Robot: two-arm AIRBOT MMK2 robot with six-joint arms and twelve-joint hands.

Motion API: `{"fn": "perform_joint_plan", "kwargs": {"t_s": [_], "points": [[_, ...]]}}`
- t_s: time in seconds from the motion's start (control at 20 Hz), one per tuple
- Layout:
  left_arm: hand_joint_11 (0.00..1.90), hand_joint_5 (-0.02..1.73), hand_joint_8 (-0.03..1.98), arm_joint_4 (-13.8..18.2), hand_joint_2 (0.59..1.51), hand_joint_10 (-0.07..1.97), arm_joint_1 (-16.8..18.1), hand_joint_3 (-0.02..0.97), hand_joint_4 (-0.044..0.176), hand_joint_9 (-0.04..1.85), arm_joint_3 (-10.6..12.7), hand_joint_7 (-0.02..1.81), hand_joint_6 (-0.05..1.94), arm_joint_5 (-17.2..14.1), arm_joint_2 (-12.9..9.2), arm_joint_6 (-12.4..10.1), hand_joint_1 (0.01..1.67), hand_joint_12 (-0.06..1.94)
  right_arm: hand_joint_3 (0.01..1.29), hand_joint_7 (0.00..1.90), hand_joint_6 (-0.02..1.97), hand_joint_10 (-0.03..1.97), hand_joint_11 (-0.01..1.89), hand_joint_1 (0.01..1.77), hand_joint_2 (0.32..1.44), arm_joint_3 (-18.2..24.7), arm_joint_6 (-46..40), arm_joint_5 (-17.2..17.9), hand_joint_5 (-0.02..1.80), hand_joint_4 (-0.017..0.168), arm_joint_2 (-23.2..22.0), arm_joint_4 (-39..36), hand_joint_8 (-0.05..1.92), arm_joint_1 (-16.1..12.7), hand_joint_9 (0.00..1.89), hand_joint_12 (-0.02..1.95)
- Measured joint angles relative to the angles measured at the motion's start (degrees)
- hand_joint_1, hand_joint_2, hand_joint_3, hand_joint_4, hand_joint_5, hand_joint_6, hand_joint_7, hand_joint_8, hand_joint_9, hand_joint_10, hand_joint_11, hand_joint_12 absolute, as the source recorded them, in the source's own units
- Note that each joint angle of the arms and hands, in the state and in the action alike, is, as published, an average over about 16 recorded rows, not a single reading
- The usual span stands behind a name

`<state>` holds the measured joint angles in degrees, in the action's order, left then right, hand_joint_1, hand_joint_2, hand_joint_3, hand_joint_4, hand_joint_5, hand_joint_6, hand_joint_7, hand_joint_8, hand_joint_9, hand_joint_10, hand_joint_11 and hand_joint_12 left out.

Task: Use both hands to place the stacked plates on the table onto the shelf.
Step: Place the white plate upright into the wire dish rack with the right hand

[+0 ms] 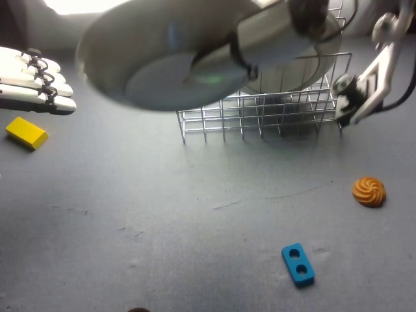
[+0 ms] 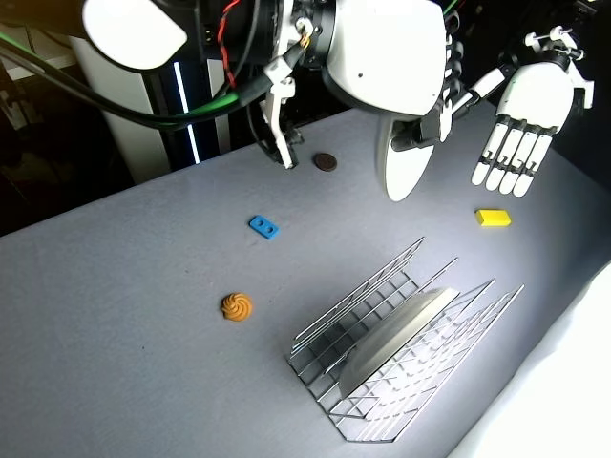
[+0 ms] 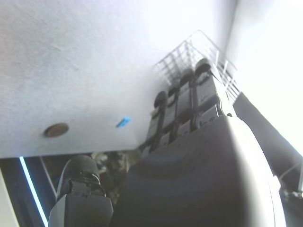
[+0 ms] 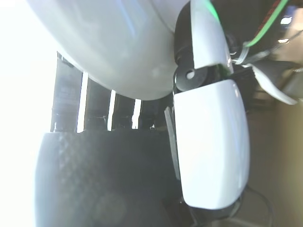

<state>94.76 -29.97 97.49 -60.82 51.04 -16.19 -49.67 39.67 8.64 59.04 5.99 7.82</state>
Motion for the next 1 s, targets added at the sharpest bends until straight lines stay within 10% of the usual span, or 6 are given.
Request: {"fn": "perform_joint_plan", "kwargs": {"t_s": [1.0], "points": [[0.02,0.02,-0.01,0.56,1.091,0.01,-0.14,0.021,0.001,0.02,-0.87,0.02,0.02,0.05,-0.02,0.01,0.02,-0.01,0.01,1.08,0.8,0.88,0.88,1.21,0.99,-11.35,0.06,-4.97,0.96,-0.008,-0.48,5.25,0.96,0.53,1.09,1.32]]}}
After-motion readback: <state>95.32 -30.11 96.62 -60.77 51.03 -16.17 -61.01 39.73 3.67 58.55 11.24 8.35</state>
